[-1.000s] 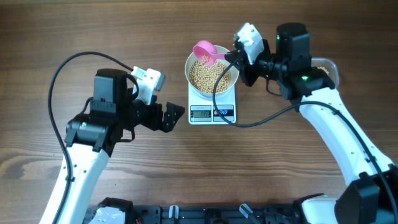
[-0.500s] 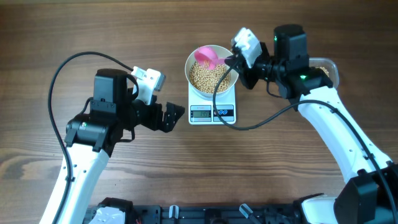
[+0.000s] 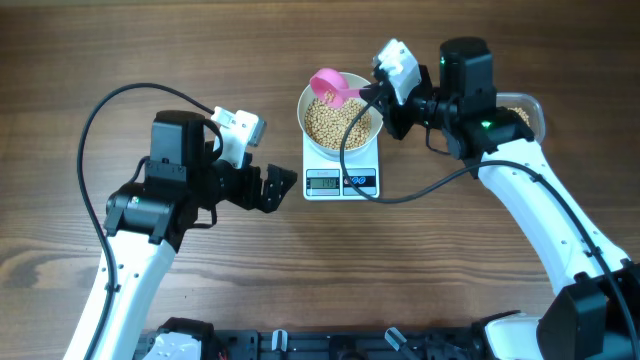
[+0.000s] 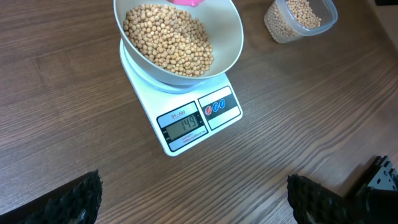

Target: Scoop item into bowl and weigh 150g on scale

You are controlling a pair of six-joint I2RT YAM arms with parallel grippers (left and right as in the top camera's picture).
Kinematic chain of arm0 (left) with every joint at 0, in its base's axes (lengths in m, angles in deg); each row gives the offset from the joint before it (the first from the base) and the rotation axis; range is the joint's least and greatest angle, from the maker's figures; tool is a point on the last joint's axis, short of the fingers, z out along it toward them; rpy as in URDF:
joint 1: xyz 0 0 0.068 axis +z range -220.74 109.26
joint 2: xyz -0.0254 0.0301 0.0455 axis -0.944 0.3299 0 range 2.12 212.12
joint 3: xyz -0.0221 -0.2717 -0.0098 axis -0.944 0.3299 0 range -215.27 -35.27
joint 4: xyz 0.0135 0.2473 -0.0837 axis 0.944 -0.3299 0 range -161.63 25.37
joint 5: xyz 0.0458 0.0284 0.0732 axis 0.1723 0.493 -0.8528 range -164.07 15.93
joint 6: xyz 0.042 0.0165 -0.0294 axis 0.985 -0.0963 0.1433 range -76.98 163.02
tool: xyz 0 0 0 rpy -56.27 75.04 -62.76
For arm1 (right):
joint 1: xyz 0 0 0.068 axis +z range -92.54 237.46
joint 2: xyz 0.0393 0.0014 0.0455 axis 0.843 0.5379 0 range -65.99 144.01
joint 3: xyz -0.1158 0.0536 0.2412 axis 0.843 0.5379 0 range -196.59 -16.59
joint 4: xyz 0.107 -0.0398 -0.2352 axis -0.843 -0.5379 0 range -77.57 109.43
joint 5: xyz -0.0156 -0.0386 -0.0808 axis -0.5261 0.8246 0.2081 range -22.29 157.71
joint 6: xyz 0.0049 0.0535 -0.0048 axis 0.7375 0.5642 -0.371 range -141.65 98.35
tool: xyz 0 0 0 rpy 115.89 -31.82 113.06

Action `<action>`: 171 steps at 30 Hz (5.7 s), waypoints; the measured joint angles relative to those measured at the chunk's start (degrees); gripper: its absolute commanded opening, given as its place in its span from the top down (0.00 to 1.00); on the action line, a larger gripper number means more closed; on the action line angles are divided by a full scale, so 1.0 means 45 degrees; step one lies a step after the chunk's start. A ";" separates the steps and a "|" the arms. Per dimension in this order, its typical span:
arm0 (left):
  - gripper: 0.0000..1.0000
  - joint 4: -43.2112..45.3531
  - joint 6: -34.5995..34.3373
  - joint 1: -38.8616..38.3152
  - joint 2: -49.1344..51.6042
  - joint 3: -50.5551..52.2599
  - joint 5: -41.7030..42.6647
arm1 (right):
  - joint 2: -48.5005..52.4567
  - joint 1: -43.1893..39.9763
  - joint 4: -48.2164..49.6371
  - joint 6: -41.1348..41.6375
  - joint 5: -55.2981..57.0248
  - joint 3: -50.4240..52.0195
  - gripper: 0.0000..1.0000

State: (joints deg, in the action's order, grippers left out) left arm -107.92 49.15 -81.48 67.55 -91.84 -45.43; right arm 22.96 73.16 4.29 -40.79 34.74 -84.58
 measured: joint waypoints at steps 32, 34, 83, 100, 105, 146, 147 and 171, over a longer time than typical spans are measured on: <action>0.00 0.0010 0.0000 0.0000 0.0000 0.0000 -0.0005 | 0.0000 0.0000 -0.0748 -0.0656 0.0131 -0.0005 0.96; 0.00 0.0010 0.0000 0.0000 0.0000 0.0000 0.0000 | 0.0000 0.0000 -0.1078 -0.1273 0.0709 -0.0005 0.96; 0.00 0.0005 0.0000 0.0000 0.0000 0.0000 0.0000 | -0.2074 -0.9840 -0.4692 0.5197 -0.1316 -0.0087 0.96; 0.00 0.0000 0.0000 0.0000 0.0000 0.0000 0.0000 | -0.0495 -1.0122 -0.5484 0.7291 0.0962 0.0097 0.96; 0.00 0.0005 0.0000 0.0000 0.0000 0.0000 0.0000 | 0.0053 -1.0117 -0.5484 0.8116 0.1015 0.0199 0.96; 0.00 0.0000 0.0000 0.0000 0.0000 0.0000 0.0000 | 0.0068 -0.9209 -0.4648 0.9126 0.1010 0.0204 0.00; 0.00 0.0000 0.0000 0.0000 0.0000 0.0000 0.0000 | 0.0068 -0.9209 -0.4605 0.8981 0.1010 0.0204 0.00; 0.00 0.0000 0.0000 0.0000 0.0000 0.0000 0.0000 | 0.0068 -0.9214 -0.4347 0.7844 0.1841 0.0204 0.00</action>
State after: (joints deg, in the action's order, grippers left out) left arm -107.92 49.15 -81.48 67.55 -91.84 -45.43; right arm 23.26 31.70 -15.27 -5.49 43.02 -83.66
